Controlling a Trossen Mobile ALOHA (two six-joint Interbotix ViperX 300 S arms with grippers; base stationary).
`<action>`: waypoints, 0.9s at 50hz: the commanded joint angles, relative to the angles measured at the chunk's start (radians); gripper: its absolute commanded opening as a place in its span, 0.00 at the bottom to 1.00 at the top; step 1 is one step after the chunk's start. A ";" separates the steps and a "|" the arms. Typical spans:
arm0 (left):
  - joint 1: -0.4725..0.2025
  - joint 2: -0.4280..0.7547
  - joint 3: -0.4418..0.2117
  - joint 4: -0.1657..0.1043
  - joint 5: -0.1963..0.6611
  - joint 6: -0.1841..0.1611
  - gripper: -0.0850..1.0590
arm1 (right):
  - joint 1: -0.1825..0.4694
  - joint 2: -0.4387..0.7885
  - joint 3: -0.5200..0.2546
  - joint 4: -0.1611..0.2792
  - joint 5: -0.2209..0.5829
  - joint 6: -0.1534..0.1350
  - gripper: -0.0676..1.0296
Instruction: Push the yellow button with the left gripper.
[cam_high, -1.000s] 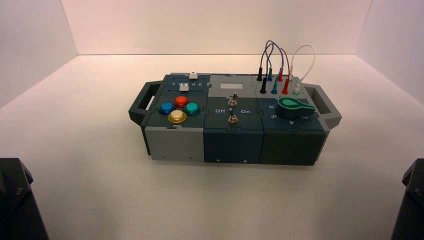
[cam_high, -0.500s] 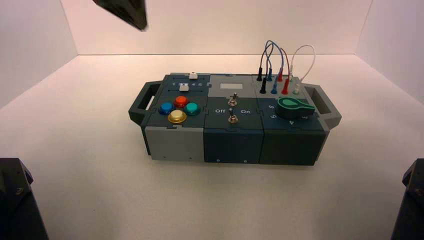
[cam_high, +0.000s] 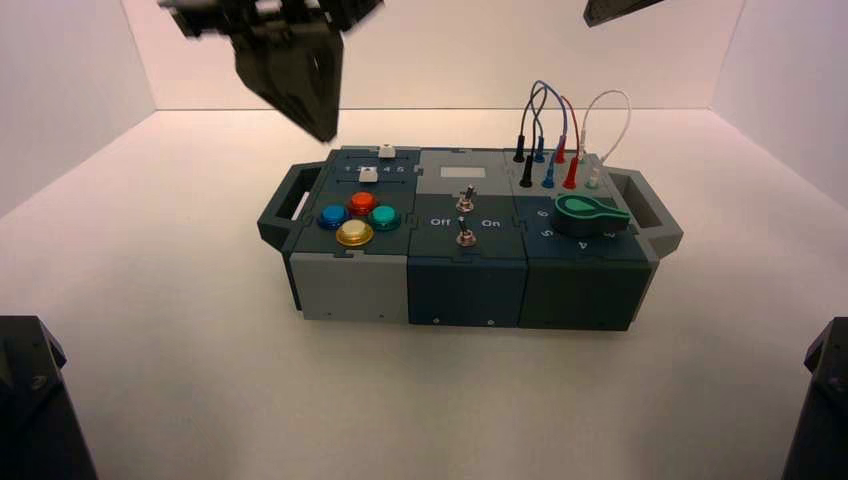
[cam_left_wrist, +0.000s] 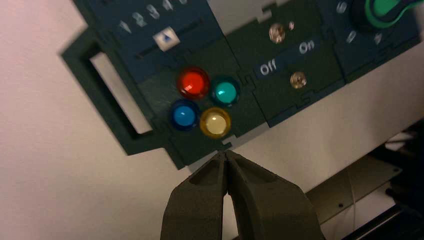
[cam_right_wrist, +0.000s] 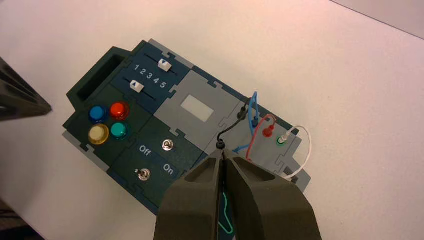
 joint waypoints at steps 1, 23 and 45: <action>-0.009 0.038 -0.006 -0.002 -0.032 -0.008 0.05 | 0.005 -0.003 -0.017 0.003 -0.006 -0.002 0.04; -0.017 0.152 -0.009 -0.012 -0.126 -0.008 0.05 | 0.005 -0.005 -0.015 0.003 -0.006 -0.006 0.04; -0.015 0.222 -0.029 -0.012 -0.147 0.000 0.05 | 0.005 -0.006 -0.014 0.005 -0.006 -0.006 0.04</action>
